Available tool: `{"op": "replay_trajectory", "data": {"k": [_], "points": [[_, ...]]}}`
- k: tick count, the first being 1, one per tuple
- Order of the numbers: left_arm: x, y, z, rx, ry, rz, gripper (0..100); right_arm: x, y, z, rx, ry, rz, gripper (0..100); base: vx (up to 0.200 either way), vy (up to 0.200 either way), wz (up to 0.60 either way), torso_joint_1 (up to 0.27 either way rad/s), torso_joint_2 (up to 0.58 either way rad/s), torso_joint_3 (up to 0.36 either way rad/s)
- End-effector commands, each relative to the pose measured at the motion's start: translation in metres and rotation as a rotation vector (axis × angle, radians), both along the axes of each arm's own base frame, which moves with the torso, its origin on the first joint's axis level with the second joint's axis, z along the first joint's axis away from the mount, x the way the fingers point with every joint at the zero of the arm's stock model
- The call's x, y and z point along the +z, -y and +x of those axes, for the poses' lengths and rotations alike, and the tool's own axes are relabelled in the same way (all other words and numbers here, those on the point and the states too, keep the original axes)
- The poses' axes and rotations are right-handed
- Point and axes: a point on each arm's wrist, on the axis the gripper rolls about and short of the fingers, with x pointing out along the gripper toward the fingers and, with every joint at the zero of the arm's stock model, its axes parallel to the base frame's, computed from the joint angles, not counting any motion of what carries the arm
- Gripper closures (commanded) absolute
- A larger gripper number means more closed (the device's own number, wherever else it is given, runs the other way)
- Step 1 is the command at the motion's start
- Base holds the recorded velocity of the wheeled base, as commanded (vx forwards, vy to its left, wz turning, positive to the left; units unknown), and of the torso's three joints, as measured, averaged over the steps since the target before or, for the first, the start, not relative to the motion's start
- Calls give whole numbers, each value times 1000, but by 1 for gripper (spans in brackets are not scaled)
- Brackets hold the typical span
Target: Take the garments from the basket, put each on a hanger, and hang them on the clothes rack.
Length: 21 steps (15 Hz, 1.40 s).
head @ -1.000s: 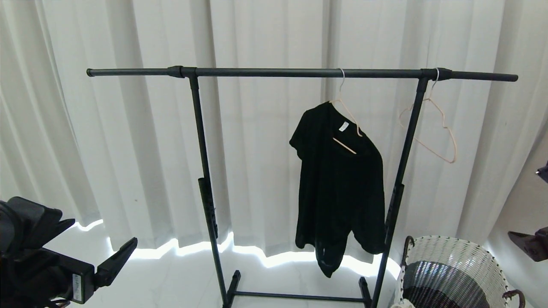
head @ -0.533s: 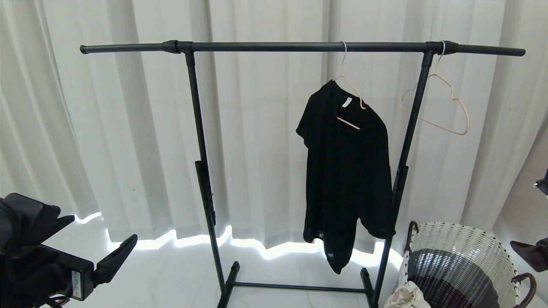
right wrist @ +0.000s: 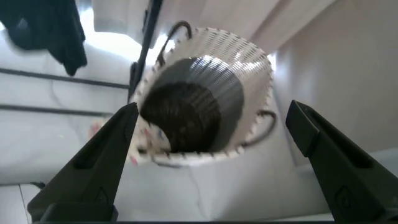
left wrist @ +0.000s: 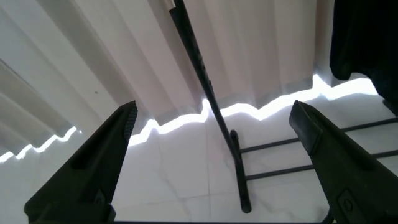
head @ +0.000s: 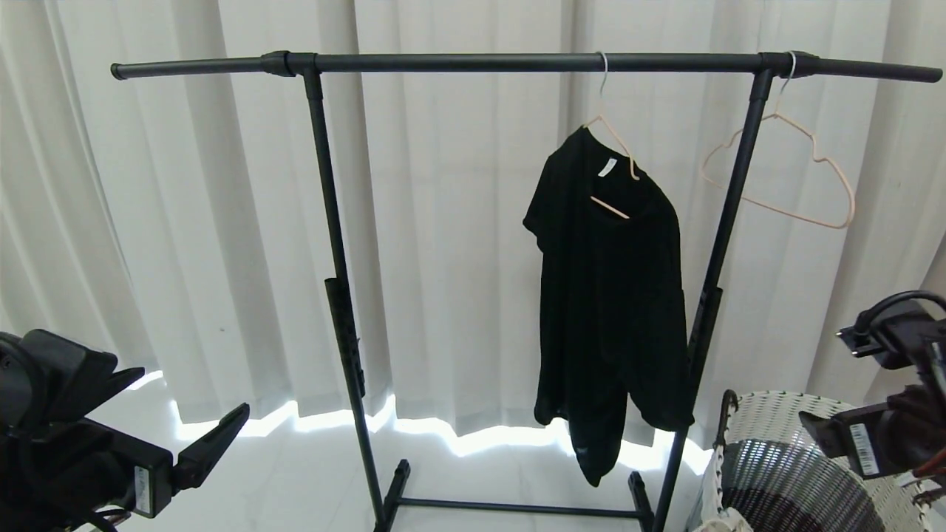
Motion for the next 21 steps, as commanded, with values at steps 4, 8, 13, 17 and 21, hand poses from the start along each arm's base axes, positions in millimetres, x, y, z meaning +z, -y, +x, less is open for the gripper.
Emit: {"op": "replay_trajectory", "data": {"k": [4,8,13,17,21], "points": [[0,4,4,-21,-12,0,0,-63,-11,27,27,-251,-78,0,100,0,0,2,4,1],[16,7,13,-36,38,-11,0,-96,-3,16,79,-443,-119,0,0,0,0,0,0,0],[19,7,14,-35,46,-10,0,-140,-12,29,79,-556,-183,0,0,0,0,0,0,0],[16,7,13,-34,35,-11,0,-150,-15,31,100,-603,-176,0,0,0,0,0,0,0],[15,7,13,-35,33,-10,0,-158,-24,33,159,-612,-138,0,0,0,0,0,0,0]]}}
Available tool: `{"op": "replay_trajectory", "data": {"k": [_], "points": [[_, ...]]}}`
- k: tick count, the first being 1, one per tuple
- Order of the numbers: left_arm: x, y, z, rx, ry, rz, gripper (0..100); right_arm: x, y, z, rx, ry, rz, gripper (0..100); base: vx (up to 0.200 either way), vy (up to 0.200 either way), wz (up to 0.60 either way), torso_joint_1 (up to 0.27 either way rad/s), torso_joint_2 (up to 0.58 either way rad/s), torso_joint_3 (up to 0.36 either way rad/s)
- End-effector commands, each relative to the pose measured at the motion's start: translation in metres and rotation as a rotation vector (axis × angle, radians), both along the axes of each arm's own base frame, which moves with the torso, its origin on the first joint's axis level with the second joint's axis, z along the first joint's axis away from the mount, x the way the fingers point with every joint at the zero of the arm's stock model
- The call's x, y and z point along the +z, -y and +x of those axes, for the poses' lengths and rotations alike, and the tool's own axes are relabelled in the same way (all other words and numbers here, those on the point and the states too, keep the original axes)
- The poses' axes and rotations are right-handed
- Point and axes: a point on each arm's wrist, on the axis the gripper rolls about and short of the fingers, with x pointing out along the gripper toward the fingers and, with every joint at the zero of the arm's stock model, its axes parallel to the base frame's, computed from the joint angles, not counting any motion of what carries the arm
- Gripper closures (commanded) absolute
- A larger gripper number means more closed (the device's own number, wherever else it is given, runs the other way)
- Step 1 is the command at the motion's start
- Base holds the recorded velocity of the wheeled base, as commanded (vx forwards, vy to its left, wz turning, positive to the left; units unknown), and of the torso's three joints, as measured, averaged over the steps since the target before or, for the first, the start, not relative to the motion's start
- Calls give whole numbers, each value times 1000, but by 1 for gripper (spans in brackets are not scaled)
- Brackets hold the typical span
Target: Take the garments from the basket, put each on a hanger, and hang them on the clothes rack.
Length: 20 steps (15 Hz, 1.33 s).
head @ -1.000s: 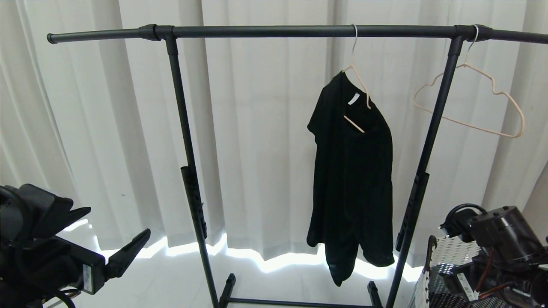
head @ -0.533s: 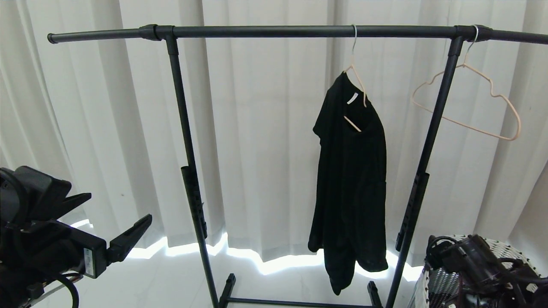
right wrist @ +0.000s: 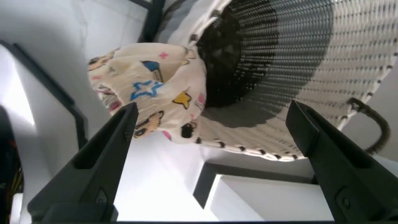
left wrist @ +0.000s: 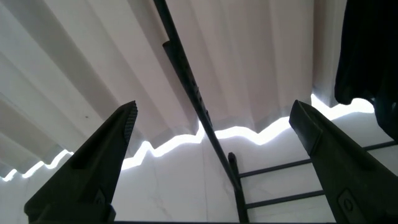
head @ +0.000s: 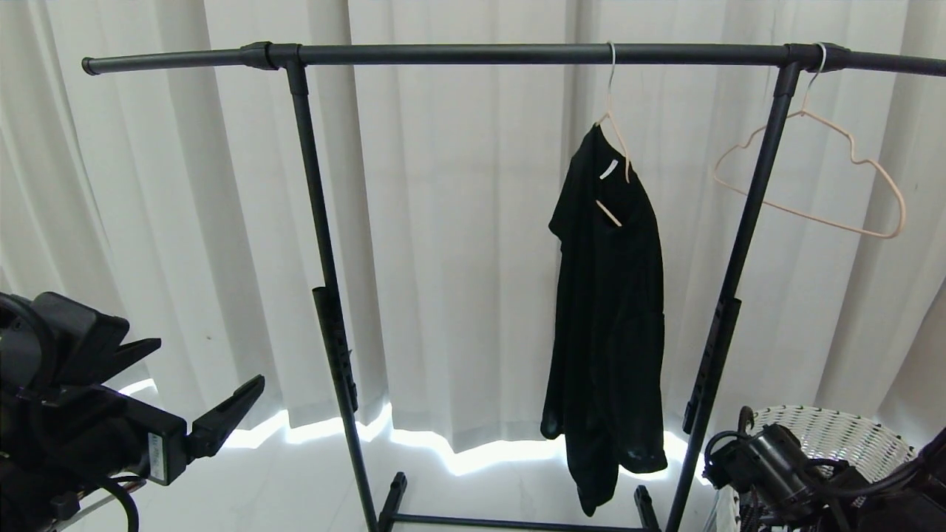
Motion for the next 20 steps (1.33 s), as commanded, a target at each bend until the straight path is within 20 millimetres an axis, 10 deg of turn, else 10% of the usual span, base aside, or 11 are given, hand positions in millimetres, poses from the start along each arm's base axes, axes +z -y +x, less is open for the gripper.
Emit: {"op": "replay_trajectory", "data": {"k": [1,20], "points": [[-1,0,-1,0,-3,1,0,-8,-3,3,5,-10,-4,0,0,0,0,0,0,0],[0,-1,-2,5,5,4,0,-30,-1,-6,-42,-8,-52,0,0,0,0,0,0,0]]}}
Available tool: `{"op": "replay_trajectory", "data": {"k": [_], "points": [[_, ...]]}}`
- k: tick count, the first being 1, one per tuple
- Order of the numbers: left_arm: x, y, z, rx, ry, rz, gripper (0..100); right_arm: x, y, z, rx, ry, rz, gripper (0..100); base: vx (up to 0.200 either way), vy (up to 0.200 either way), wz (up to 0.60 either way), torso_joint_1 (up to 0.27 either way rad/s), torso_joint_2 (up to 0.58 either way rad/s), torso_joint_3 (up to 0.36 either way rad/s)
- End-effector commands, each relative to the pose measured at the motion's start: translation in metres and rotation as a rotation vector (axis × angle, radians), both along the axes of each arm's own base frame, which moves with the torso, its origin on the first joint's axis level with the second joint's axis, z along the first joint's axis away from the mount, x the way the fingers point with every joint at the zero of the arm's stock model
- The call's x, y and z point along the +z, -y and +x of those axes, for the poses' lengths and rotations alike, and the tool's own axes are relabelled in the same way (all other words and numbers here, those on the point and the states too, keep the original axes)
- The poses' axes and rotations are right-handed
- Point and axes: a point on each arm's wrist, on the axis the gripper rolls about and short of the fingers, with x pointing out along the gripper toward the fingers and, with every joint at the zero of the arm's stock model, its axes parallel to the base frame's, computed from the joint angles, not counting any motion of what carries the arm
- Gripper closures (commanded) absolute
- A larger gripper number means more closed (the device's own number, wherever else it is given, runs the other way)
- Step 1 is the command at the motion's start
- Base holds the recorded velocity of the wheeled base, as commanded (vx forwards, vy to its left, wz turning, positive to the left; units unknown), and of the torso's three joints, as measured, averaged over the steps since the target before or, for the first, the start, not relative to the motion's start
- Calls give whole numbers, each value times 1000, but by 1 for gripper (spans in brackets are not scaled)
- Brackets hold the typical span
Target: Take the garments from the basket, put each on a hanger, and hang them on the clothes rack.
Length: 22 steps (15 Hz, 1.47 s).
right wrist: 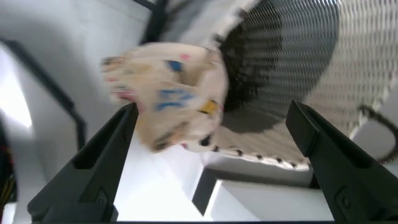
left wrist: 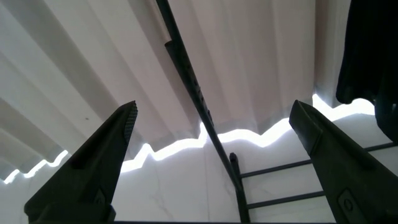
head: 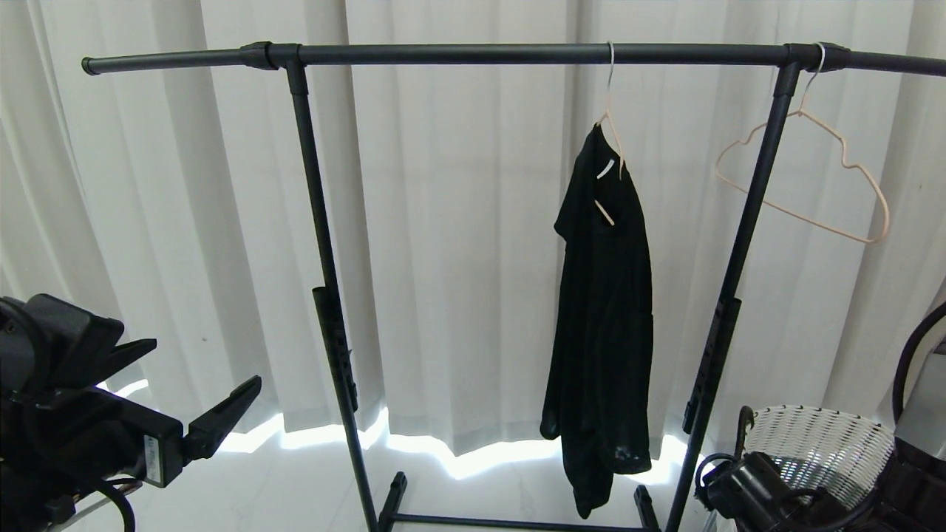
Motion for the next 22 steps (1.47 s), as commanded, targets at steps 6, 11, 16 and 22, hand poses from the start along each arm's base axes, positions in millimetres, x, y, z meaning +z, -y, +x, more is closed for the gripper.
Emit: {"op": "replay_trajectory", "data": {"k": [6,11,16,22], "points": [[-2,0,1,0,-11,0,0,-2,2,3,-22,15,8,100,0,0,0,0,0,0],[-12,4,14,-42,-90,-11,0,39,0,-34,151,39,135,100,0,0,0,0,0,0],[-25,20,28,-134,-177,6,0,122,-21,-18,196,239,275,100,0,0,0,0,0,0],[-26,27,25,-178,-180,10,0,194,-73,10,287,329,370,100,-167,0,0,4,2,2]]}}
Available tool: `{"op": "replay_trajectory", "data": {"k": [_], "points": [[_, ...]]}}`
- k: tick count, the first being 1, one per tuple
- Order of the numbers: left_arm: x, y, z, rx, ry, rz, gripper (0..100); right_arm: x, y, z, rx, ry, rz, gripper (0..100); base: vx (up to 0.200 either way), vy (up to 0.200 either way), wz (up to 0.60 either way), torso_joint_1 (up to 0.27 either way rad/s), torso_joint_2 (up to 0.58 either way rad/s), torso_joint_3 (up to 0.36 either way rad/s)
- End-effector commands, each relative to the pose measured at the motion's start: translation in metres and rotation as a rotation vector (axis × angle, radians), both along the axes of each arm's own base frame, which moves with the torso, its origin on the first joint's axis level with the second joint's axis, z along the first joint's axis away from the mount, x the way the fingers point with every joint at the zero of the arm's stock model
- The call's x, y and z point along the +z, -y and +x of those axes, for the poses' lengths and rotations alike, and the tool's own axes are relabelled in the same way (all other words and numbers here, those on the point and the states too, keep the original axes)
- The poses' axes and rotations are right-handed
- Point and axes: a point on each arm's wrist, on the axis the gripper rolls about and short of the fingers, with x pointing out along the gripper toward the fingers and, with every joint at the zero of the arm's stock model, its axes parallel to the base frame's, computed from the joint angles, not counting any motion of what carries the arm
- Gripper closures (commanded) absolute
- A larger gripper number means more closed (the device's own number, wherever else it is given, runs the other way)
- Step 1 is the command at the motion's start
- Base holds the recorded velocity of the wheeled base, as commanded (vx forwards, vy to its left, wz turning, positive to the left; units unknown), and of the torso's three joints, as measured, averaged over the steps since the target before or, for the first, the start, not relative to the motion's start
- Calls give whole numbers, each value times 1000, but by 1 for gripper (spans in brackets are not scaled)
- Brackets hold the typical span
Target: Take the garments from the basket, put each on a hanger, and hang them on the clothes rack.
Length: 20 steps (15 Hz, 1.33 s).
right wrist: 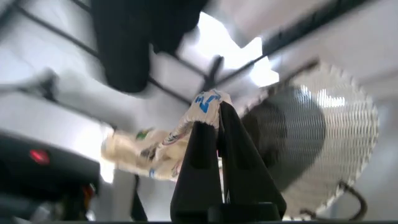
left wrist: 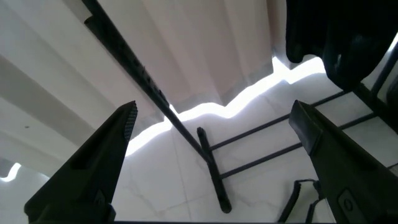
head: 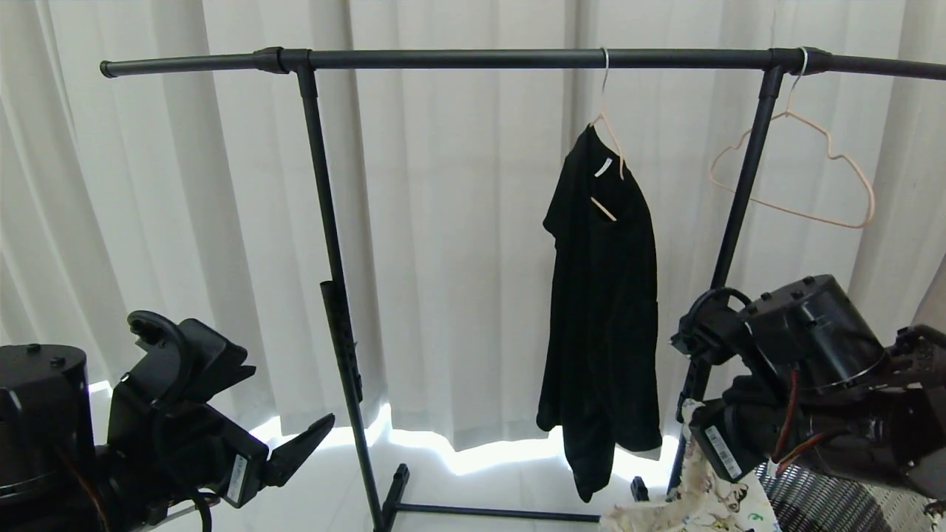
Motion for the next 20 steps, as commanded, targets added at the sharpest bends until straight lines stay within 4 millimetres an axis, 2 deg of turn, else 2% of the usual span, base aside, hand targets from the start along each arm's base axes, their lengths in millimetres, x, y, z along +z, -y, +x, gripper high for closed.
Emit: {"op": "replay_trajectory", "data": {"k": [1,4,7,9,12,13,16,20], "points": [[0,0,0,1,-2,0,0,9,-14,8,18,21,21,100,-200,0,0,-17,-2,7],[0,0,0,1,0,-1,0,16,-34,24,27,44,42,100,-200,0,0,2,1,4],[1,2,-1,-17,4,-3,0,18,-48,36,31,52,51,100,0,0,0,0,0,0],[4,16,-4,-97,15,-24,0,21,-69,44,63,63,77,100,0,0,0,0,0,0],[33,58,0,-258,8,-244,0,20,-91,47,126,43,128,100,0,0,0,0,0,0],[38,70,2,-278,-18,-299,0,24,-100,46,155,47,165,100,0,0,0,0,0,0],[12,76,9,-259,-125,-257,0,35,-116,39,211,64,230,100,0,0,0,0,0,0],[-8,79,-7,-306,-202,-213,0,47,-131,26,276,76,295,100,0,0,0,0,0,0]]}}
